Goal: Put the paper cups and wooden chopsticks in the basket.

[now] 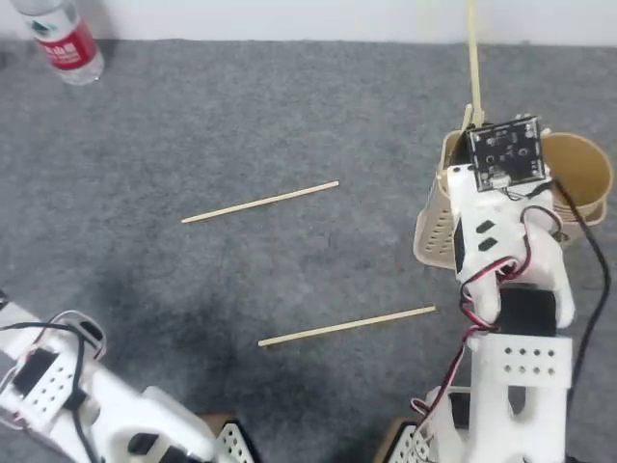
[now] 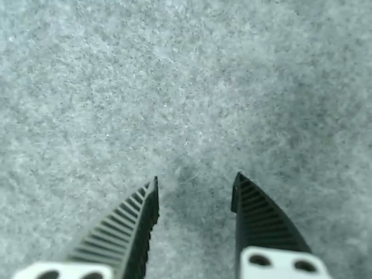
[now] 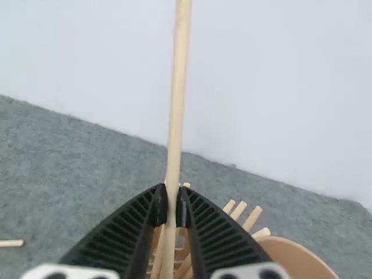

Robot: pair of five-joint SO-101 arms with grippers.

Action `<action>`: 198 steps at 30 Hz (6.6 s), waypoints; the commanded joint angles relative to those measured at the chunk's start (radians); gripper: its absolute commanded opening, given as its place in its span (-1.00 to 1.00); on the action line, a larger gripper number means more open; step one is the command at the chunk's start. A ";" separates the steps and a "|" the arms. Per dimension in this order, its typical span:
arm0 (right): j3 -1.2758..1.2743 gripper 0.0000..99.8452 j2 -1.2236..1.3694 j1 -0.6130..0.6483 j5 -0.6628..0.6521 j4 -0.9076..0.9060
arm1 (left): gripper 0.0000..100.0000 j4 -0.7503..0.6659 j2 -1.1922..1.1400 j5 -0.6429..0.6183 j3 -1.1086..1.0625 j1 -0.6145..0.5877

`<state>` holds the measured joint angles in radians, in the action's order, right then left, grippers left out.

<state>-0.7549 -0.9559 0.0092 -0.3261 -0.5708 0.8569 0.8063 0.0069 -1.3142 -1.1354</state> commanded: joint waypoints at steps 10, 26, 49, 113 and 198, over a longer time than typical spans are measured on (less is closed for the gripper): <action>-0.068 -0.77 -0.025 -0.007 0.084 0.041 | -0.61 -0.020 0.014 -0.005 0.022 0.009; 0.178 -0.68 -0.166 0.226 -0.074 -0.504 | -0.61 -0.020 0.014 -0.006 0.022 0.009; -0.130 -0.68 0.487 0.539 -0.681 -0.615 | -0.61 -0.021 0.014 -0.006 0.021 0.020; 0.048 -0.99 0.001 -0.033 0.255 0.111 | -0.61 -0.020 0.014 -0.005 0.019 0.035; -0.269 -0.53 -0.265 -0.053 0.106 -0.568 | -0.98 0.902 -1.915 1.085 2.462 1.096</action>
<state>-1.0326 -1.2106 -0.0276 -0.2048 -1.1400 1.7331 -1.2006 1.1070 1.1500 -0.0568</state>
